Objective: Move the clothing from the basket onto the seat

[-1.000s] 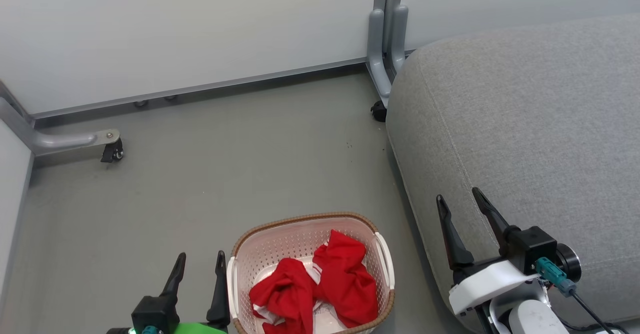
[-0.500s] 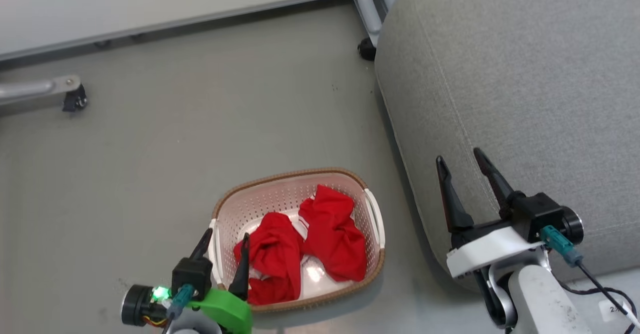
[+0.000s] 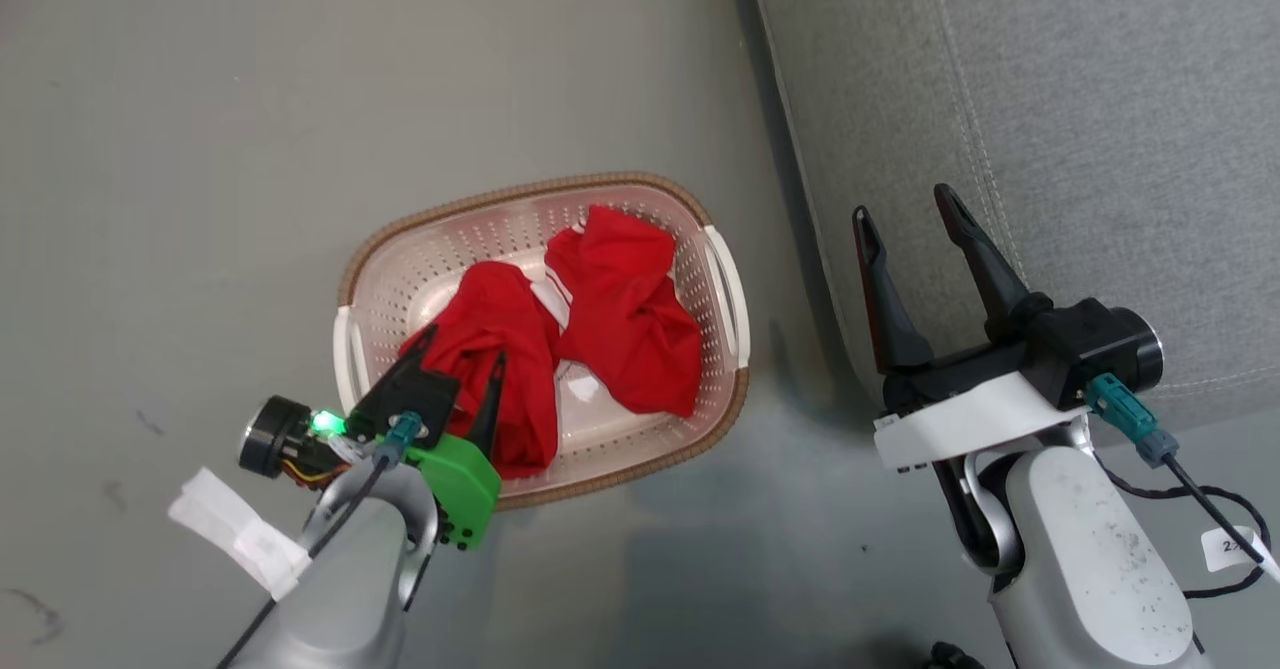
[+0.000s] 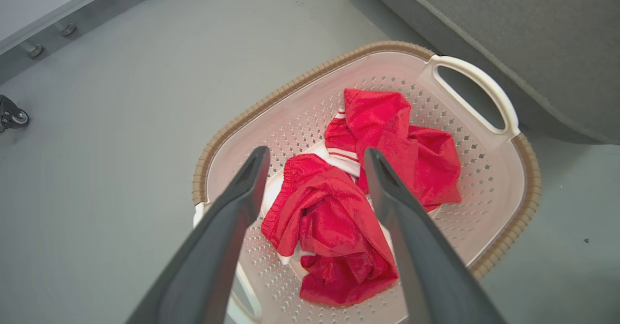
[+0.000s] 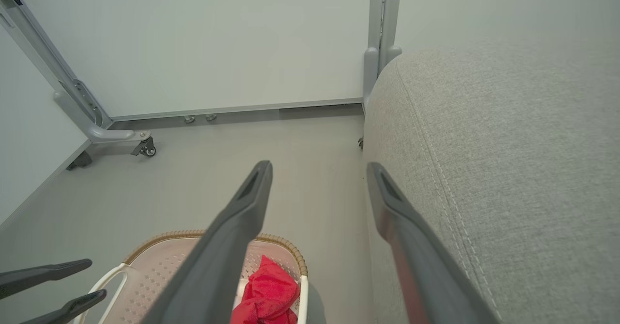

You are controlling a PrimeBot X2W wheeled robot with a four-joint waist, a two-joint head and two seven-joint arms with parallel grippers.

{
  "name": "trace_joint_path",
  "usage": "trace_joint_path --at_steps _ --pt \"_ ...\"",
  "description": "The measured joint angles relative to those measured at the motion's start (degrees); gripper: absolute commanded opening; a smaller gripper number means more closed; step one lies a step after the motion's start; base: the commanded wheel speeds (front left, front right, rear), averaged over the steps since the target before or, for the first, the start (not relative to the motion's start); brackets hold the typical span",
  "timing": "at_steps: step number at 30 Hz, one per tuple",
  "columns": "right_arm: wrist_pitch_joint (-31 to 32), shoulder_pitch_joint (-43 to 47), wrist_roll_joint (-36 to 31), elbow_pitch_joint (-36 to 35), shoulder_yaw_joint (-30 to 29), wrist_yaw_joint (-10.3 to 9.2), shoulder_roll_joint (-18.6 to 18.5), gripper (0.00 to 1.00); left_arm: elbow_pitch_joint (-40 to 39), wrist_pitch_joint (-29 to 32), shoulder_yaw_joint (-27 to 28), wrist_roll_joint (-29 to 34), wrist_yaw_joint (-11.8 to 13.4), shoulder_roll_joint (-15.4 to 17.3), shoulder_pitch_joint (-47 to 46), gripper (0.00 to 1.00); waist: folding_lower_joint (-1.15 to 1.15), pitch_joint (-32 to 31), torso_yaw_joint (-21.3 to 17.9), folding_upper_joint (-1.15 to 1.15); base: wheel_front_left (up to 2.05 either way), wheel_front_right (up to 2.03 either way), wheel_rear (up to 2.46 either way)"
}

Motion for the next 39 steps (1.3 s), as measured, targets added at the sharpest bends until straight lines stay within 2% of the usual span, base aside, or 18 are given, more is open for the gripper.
trace_joint_path --at_steps 5,13,20,28,34,39 --pt "0.00 -1.46 1.35 -0.14 0.54 0.00 -0.05 1.00 8.14 0.00 1.89 -1.90 0.67 -0.07 -6.82 1.00 0.00 6.73 -1.19 0.00 0.00 0.00 0.00" --pt "0.01 -3.85 3.69 0.03 2.34 0.00 -0.03 1.00 15.58 0.01 0.62 -1.78 -0.47 0.63 -13.55 1.00 0.01 15.25 -3.42 0.00 0.00 0.00 0.00" --pt "-0.01 -5.03 5.60 -0.07 3.78 0.00 0.05 1.00 20.29 0.00 0.90 -3.48 -1.10 0.66 -16.39 1.00 0.01 19.42 -6.21 0.00 0.00 0.00 0.00" --pt "-0.01 -5.70 7.15 -0.32 6.44 0.05 0.12 1.00 24.98 -0.03 1.96 -5.41 -1.26 0.96 -18.07 1.00 0.00 20.66 -8.91 0.00 0.00 0.00 0.00" --pt "-0.02 -5.71 7.81 -1.03 7.40 0.05 0.12 1.00 26.88 1.32 1.63 -5.44 1.35 1.42 -20.79 1.00 0.00 22.12 -10.02 0.00 0.00 0.00 0.00" --pt "-0.18 -6.30 8.55 -1.54 8.42 -0.03 0.08 1.00 27.72 7.59 0.85 -4.87 5.10 1.82 -23.51 1.00 0.00 23.77 -10.71 0.00 0.00 0.00 0.00"
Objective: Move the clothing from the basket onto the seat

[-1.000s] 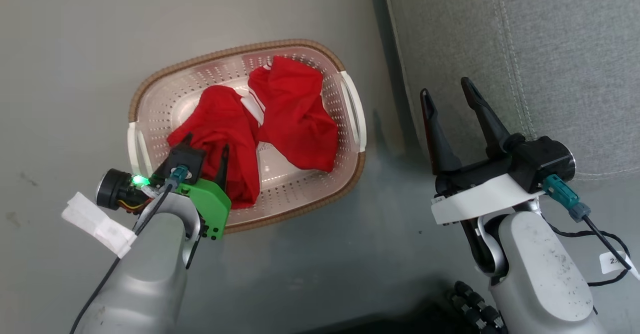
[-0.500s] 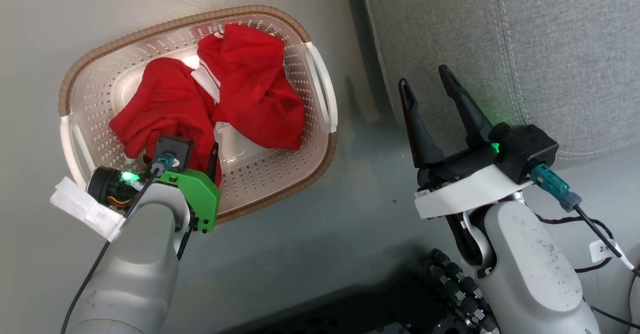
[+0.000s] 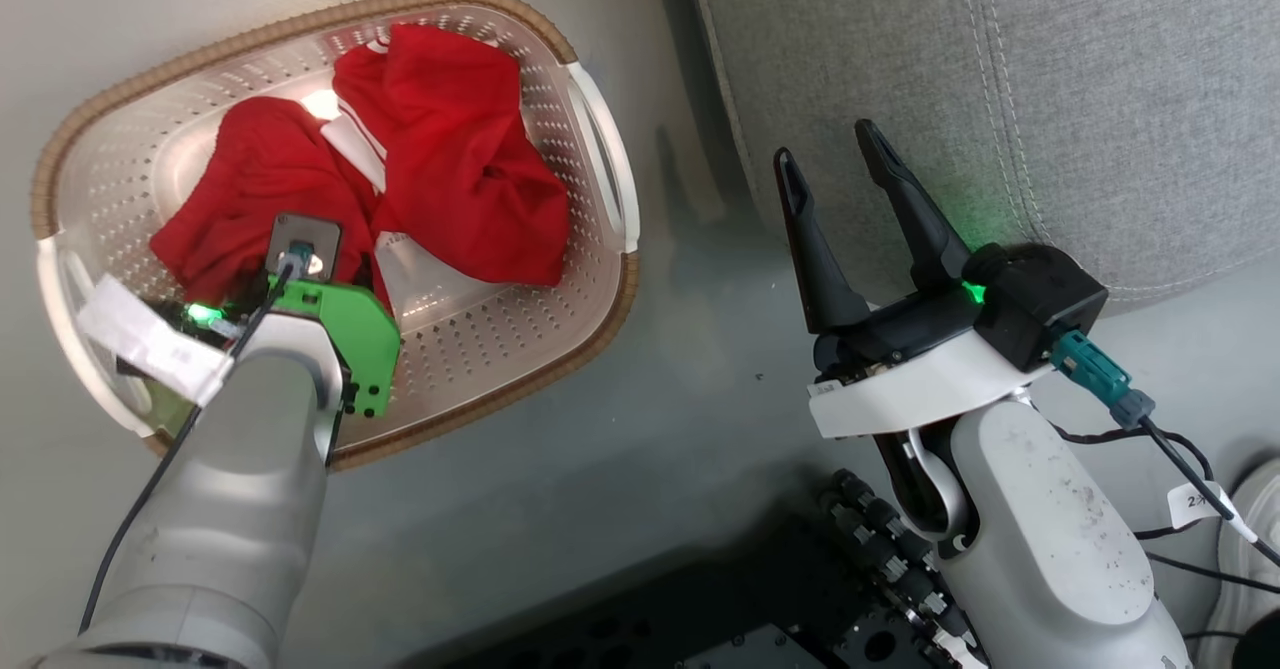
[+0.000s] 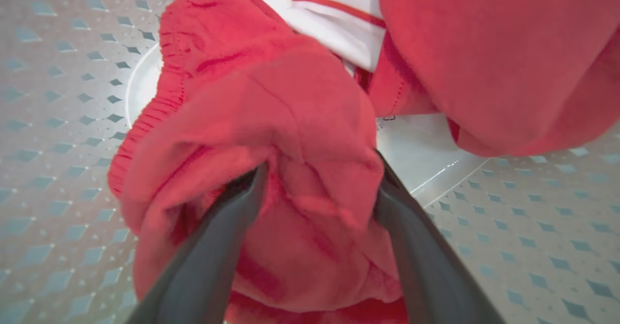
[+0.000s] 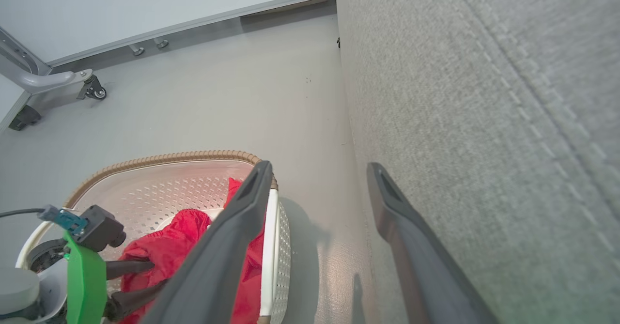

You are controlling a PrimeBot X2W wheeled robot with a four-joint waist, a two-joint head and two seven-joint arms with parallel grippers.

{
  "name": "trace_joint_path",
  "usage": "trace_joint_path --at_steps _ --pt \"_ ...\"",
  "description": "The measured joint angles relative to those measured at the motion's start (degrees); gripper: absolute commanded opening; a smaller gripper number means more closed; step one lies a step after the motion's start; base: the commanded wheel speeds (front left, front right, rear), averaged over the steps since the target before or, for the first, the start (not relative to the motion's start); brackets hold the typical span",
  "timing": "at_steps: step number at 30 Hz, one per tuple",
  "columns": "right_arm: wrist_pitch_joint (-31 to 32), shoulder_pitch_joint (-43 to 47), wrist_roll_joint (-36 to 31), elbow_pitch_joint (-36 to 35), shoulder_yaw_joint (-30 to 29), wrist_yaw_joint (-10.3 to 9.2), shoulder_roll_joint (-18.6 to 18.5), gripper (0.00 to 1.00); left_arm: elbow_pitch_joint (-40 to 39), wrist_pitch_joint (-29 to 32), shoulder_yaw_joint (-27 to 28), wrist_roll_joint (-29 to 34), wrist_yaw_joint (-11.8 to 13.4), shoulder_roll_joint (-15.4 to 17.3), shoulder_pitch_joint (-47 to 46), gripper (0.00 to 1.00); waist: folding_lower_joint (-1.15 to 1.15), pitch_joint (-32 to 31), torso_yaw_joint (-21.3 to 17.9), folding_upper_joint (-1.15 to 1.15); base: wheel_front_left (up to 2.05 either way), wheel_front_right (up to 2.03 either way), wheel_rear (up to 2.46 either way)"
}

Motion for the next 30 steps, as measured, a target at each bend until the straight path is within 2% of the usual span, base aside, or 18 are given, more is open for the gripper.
trace_joint_path --at_steps 9,17,29,30 --pt "-0.07 -0.59 2.15 -0.63 2.47 -0.23 -0.04 1.00 0.43 7.78 -0.47 -0.51 1.91 0.00 -4.80 1.00 -0.01 2.74 -1.97 0.00 0.00 0.00 0.00" --pt "-0.07 -0.83 2.98 -1.03 3.47 -0.05 0.27 1.00 0.55 15.00 -1.56 -0.21 2.99 2.55 -6.49 1.00 0.00 5.06 -3.90 0.00 0.00 0.00 0.00" --pt "-0.07 0.74 2.97 -1.92 2.14 0.11 0.48 1.00 0.57 19.16 -3.98 0.85 3.47 4.33 -8.68 1.00 0.00 6.61 -3.71 0.00 0.00 0.00 0.00" --pt "-0.07 0.85 2.96 -1.99 2.00 0.11 0.49 1.00 0.56 19.47 -3.92 0.59 3.47 4.31 -8.80 0.97 -0.01 6.71 -3.61 0.00 0.00 0.00 0.00"
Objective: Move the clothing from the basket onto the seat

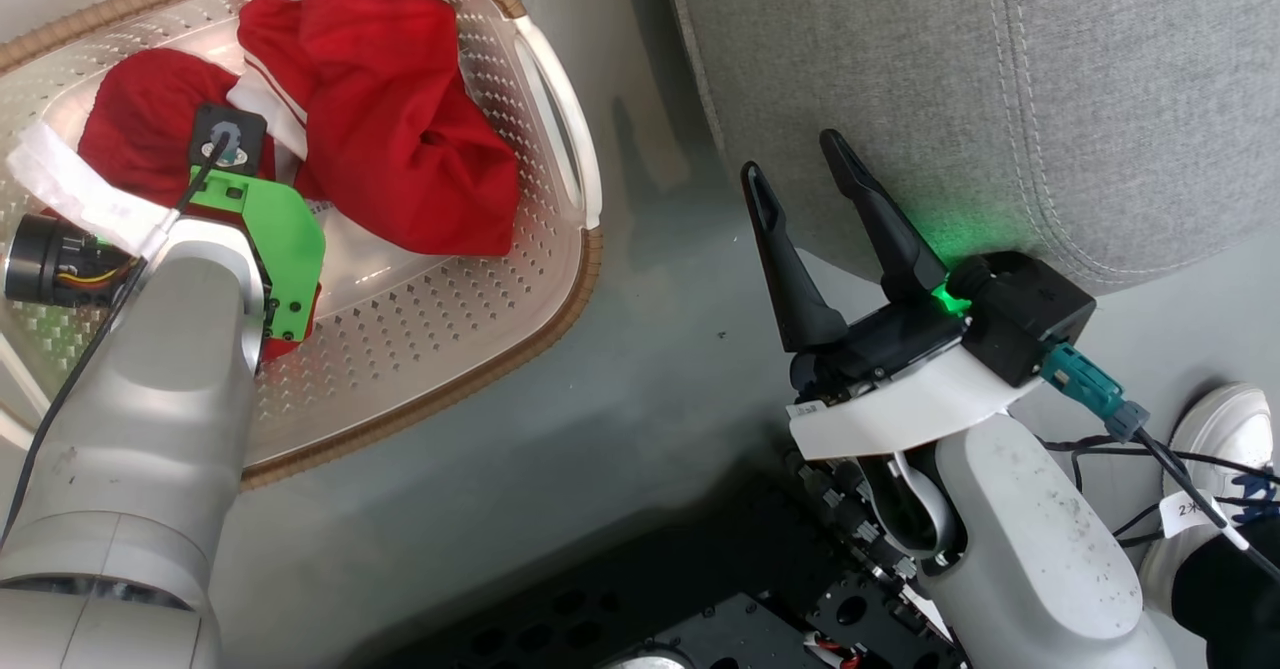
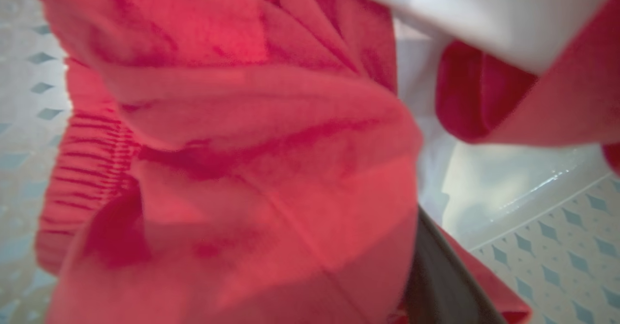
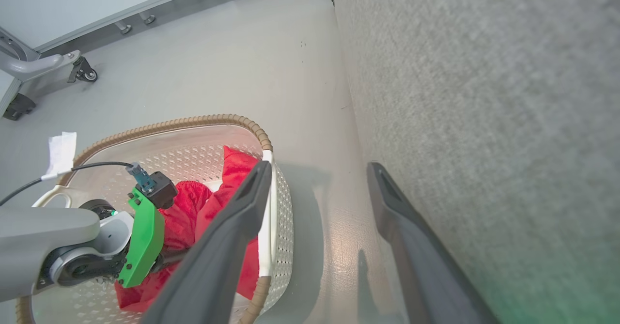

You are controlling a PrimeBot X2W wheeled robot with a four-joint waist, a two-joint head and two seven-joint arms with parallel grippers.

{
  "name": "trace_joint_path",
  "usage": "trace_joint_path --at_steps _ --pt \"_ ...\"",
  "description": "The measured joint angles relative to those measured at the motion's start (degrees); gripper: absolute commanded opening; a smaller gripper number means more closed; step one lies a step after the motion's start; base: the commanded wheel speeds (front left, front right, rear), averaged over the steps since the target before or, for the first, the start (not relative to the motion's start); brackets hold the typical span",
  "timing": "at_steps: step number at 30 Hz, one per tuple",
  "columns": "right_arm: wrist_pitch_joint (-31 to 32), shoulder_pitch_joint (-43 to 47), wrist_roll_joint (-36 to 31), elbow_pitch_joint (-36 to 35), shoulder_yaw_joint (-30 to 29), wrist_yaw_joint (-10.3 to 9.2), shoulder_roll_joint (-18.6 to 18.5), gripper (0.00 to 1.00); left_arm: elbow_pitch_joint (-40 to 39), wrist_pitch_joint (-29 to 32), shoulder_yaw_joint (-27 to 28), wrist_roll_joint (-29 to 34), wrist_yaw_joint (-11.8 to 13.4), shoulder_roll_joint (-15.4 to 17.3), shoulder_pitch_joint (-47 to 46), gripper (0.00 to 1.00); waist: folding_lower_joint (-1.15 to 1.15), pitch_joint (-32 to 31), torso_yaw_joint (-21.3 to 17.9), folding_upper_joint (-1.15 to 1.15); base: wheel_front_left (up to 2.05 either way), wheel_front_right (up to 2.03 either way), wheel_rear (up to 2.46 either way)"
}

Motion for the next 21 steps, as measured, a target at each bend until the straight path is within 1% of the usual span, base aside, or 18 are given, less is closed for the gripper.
trace_joint_path --at_steps 1,2,3,15,21 --pt "0.00 0.10 0.00 -0.01 -0.10 0.00 0.00 1.00 0.01 0.12 -0.05 -0.12 0.00 -0.01 -0.14 0.37 0.00 0.11 0.11 0.00 0.00 0.00 0.00" --pt "0.00 0.15 0.00 0.03 -0.12 0.00 -0.01 1.00 0.02 0.11 -0.12 -0.13 -0.04 -0.01 -0.31 0.10 0.00 0.19 0.20 0.00 0.00 0.00 0.00" --pt "0.00 0.17 -0.02 0.12 -0.11 -0.01 -0.02 1.00 0.03 -0.18 -0.16 -0.16 -0.33 -0.02 -0.51 0.00 0.00 0.27 0.32 0.00 0.00 0.00 0.00" --pt "0.16 -1.19 -0.16 1.68 0.34 -0.02 -0.04 1.00 0.05 -1.92 -0.02 -2.46 -1.79 -0.12 -0.21 0.00 0.00 -1.43 0.29 0.00 0.00 0.00 0.00" --pt "0.30 -1.44 -2.05 3.27 -0.75 -0.01 0.07 1.00 0.05 -3.10 0.99 -4.74 -2.65 -2.32 2.09 0.00 0.00 -4.27 0.88 0.00 0.00 0.00 0.00"
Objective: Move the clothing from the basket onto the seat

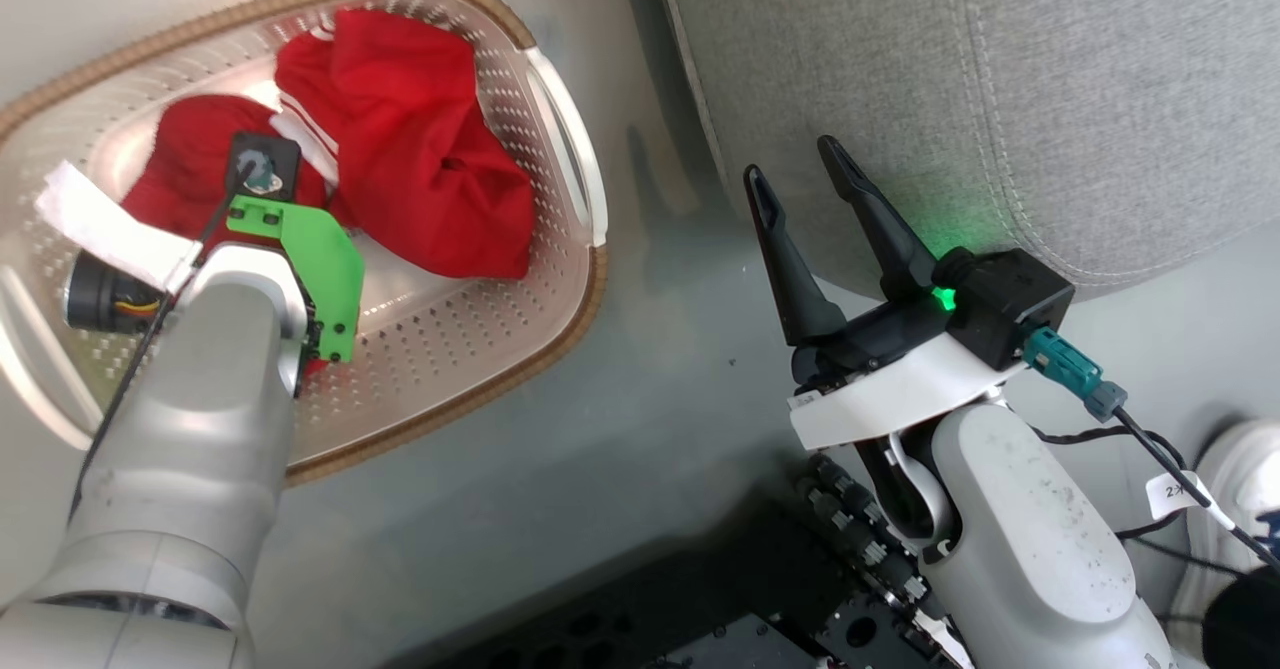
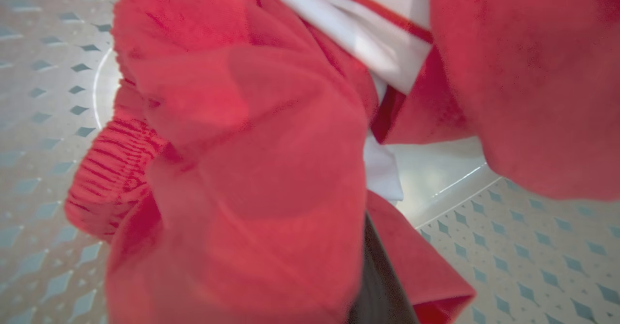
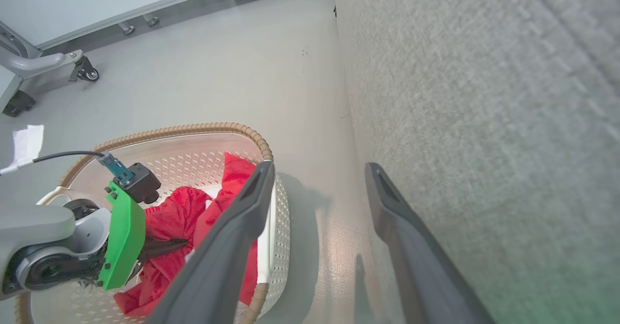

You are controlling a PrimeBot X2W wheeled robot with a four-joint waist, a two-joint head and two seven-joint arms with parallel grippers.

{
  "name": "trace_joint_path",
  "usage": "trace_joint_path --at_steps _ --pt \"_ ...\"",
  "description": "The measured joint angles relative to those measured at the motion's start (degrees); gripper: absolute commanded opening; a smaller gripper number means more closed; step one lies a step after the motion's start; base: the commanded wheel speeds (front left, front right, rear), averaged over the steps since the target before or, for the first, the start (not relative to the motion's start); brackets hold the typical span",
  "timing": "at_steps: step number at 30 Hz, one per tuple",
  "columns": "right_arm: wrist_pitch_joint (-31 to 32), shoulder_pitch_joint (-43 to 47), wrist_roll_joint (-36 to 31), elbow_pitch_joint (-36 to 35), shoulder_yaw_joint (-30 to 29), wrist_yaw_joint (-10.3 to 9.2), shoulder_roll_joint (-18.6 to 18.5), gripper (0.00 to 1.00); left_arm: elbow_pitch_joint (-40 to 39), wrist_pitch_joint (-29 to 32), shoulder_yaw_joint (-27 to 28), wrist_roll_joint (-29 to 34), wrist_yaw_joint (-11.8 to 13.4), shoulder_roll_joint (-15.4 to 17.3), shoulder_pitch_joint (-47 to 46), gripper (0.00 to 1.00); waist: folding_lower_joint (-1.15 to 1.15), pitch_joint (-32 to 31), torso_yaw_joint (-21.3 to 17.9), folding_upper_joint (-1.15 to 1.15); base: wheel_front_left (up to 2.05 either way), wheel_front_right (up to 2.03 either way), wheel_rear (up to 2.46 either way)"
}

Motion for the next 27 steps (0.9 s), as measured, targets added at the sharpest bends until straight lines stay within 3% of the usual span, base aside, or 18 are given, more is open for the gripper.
trace_joint_path --at_steps 10,21,27 --pt "-0.04 -0.27 -1.07 1.54 -3.09 -0.01 -0.56 1.00 -0.01 -6.06 1.03 -3.37 -1.65 -2.56 4.04 0.00 0.00 -8.52 2.77 0.00 0.00 0.00 0.00" --pt "-0.04 3.38 -4.34 4.31 -4.28 -0.01 -0.56 1.00 -0.01 -15.59 1.49 -7.27 -6.84 -4.44 8.88 0.00 0.00 -20.86 6.88 0.00 0.00 0.00 0.00" --pt "-0.04 7.39 -5.43 5.48 -5.33 -0.01 -0.57 1.00 -1.09 -20.98 1.89 -10.48 -8.28 -4.97 12.18 0.00 0.00 -28.02 8.98 0.00 0.00 0.00 0.00"
